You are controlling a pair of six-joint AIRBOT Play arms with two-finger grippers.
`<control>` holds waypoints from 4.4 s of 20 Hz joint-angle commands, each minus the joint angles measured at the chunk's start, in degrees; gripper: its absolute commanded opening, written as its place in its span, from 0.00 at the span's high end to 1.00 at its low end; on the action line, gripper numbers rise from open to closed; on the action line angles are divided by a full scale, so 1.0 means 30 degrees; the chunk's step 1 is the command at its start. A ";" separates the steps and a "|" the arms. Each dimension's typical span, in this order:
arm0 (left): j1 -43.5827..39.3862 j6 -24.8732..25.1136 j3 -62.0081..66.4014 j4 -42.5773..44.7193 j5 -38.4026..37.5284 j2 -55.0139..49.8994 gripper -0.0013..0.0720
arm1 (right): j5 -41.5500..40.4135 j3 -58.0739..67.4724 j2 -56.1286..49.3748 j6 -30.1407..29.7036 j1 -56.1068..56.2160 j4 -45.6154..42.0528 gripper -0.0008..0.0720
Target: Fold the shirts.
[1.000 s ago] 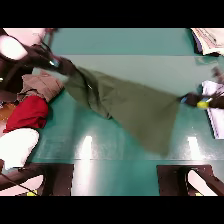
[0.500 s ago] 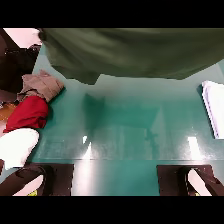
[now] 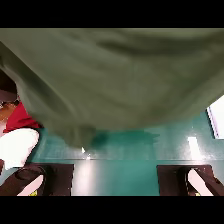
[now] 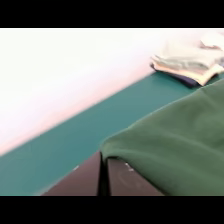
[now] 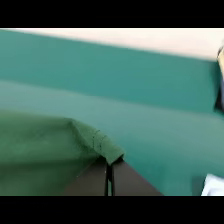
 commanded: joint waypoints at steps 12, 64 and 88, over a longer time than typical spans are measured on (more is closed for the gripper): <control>0.0029 -0.0488 -0.8422 -0.0415 0.1690 -1.3945 0.94 | -0.3009 -0.6972 -1.1744 0.1559 0.3912 -0.1005 0.97; 0.6084 0.3045 -2.4079 -0.7861 0.2601 -0.3854 0.94 | 0.0007 -1.6546 -0.4408 -0.1166 -0.4561 -0.3978 0.28; 0.6105 0.1945 -2.1799 -0.7781 0.1851 -0.2033 0.95 | -0.2382 -1.9620 -0.2127 -0.2659 -0.2288 -0.0321 0.97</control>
